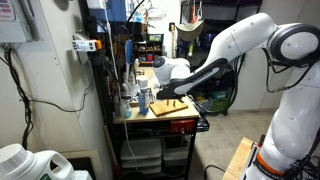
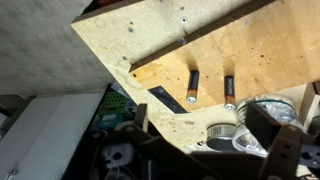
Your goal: Pick up the batteries and place them standing vertically on the wooden board one by one
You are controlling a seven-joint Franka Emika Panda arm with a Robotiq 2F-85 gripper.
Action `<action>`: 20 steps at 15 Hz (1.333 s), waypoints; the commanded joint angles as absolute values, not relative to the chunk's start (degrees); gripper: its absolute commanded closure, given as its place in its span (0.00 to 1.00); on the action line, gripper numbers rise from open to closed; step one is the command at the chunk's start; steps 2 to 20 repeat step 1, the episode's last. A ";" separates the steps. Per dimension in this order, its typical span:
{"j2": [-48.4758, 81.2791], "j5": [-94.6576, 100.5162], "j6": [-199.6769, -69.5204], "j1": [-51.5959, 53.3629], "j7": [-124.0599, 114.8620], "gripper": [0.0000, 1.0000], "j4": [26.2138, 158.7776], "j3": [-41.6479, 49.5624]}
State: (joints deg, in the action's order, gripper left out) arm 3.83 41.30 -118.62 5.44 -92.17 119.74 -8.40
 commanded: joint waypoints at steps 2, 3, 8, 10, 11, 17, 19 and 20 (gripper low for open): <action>3.86 41.16 -118.53 6.47 -92.07 0.00 119.64 -7.49; 3.86 41.16 -118.53 6.47 -92.07 0.00 119.64 -7.49; 3.86 41.16 -118.53 6.47 -92.07 0.00 119.64 -7.49; 3.86 41.16 -118.53 6.47 -92.07 0.00 119.64 -7.49; 3.86 41.16 -118.53 6.47 -92.07 0.00 119.64 -7.49; 3.86 41.16 -118.53 6.47 -92.07 0.00 119.64 -7.49; 3.86 41.16 -118.53 6.47 -92.07 0.00 119.64 -7.49; 3.86 41.16 -118.53 6.47 -92.07 0.00 119.64 -7.49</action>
